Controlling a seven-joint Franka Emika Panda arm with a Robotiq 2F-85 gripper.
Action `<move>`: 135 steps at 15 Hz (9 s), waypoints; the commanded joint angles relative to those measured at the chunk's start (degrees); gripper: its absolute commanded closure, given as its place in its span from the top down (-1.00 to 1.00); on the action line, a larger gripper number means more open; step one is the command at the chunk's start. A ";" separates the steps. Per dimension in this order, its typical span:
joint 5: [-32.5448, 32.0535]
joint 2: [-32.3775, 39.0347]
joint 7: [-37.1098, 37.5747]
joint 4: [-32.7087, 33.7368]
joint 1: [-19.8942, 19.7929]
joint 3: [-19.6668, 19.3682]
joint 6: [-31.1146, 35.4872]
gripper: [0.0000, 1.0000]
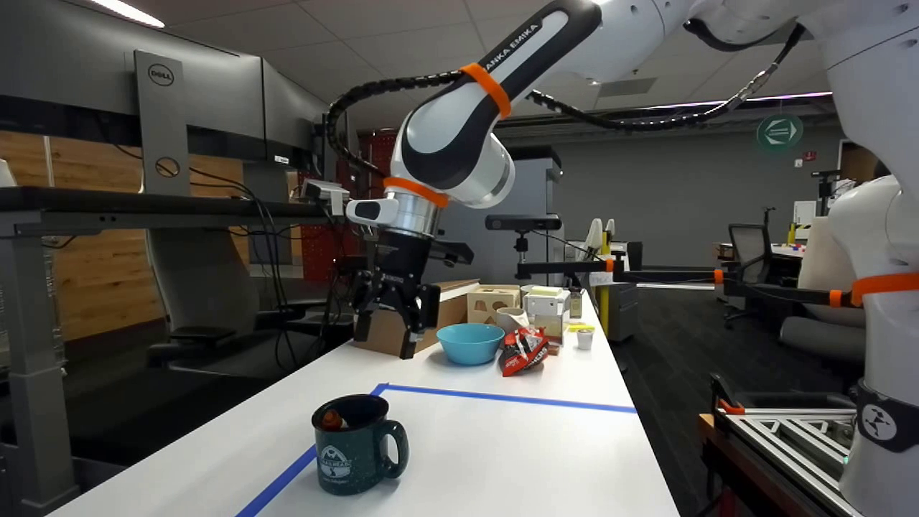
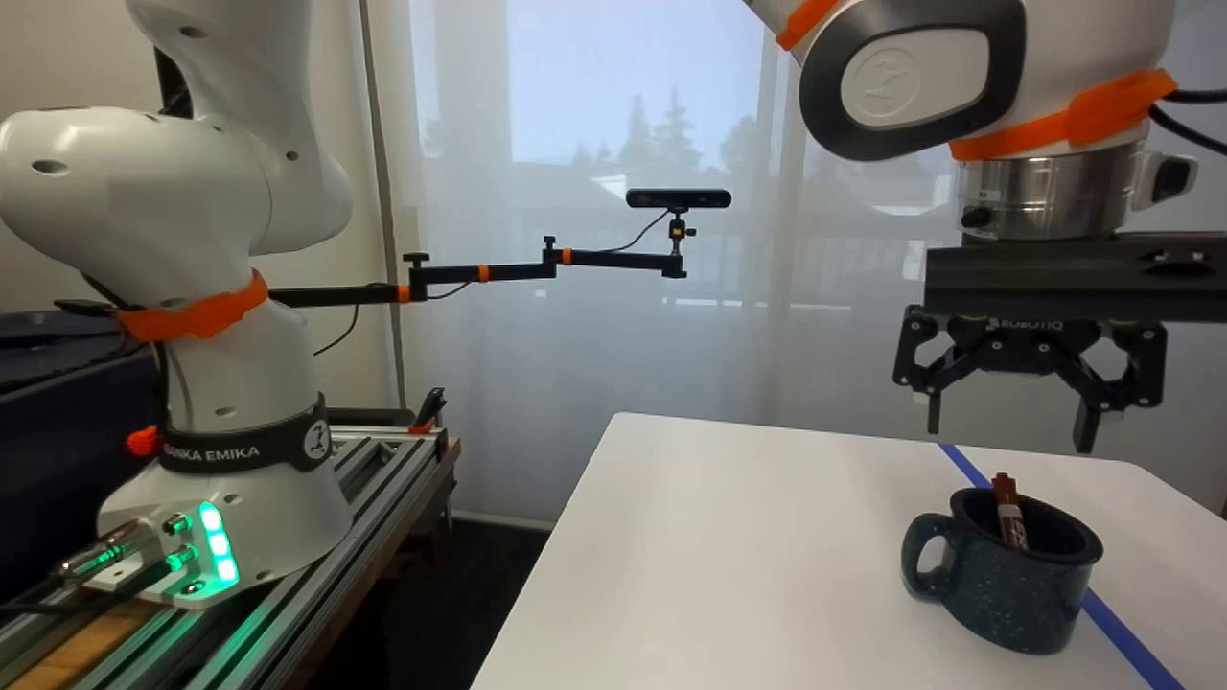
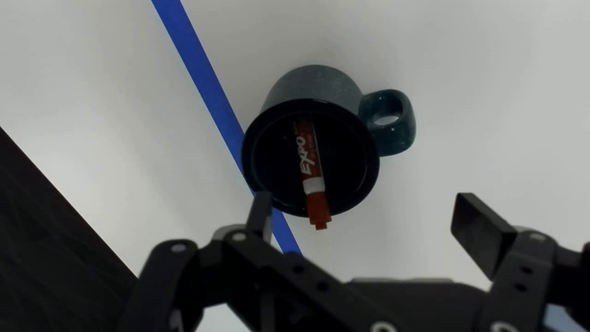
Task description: Remove the marker from the cup
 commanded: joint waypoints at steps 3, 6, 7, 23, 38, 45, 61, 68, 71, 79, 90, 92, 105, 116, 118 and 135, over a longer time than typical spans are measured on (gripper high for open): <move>2.27 6.59 -4.76 7.14 -2.07 2.56 -1.85 1.00; 1.99 8.73 -5.32 9.86 -2.76 3.58 -2.33 1.00; 1.82 9.29 -5.31 10.55 -2.88 3.80 -2.44 0.91; 1.74 12.96 -5.07 13.06 -4.02 4.95 -5.11 0.38; 1.59 18.78 -5.23 17.69 -5.51 6.65 -5.27 0.07; 1.61 20.31 -5.44 19.35 -5.93 7.69 -6.14 -0.18; 1.75 11.81 -4.65 14.90 -5.31 8.05 -5.32 -0.90; 2.04 3.04 -4.80 8.02 -1.81 8.80 -4.42 -0.90; 1.53 1.81 -4.90 5.50 0.96 9.50 -4.39 -0.90; -1.93 5.94 -5.26 2.19 6.13 9.44 -4.77 -0.90; -15.30 14.21 -6.05 5.05 9.16 9.07 -5.22 -0.90; -17.31 14.39 -6.40 4.87 9.70 9.15 -4.82 -0.90; -21.22 14.80 -10.41 -4.33 7.72 10.54 16.06 -0.10; -20.68 2.53 -4.66 -9.74 8.75 11.65 12.58 1.00; -22.96 -1.77 1.40 -10.76 11.18 8.79 12.20 1.00; -27.90 -21.08 38.67 -15.63 13.64 2.11 -3.54 1.00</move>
